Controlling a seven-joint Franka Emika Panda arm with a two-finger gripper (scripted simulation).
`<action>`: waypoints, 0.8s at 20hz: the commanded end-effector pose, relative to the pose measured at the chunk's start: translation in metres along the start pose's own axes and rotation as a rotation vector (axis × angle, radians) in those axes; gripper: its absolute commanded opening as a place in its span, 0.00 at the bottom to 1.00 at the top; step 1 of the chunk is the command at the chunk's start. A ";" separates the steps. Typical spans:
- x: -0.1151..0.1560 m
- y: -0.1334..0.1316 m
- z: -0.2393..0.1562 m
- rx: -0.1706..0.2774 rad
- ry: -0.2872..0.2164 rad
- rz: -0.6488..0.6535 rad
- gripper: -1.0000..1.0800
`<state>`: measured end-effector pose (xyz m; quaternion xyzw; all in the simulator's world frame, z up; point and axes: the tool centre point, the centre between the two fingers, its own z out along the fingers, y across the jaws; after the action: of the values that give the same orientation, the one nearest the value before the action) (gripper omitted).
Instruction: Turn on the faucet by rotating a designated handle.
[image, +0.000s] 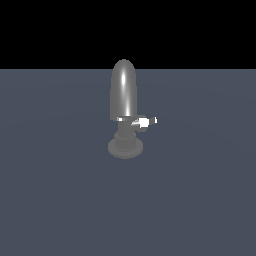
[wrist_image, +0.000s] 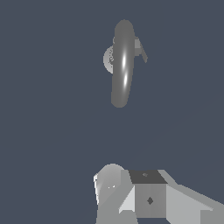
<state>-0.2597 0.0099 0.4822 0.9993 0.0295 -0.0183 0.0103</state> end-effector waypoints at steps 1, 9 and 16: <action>0.000 0.000 0.000 0.000 0.000 0.000 0.00; 0.007 -0.002 0.000 0.011 -0.025 0.022 0.00; 0.027 -0.005 -0.001 0.040 -0.088 0.077 0.00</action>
<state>-0.2383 0.0156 0.4821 0.9985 -0.0028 -0.0541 -0.0044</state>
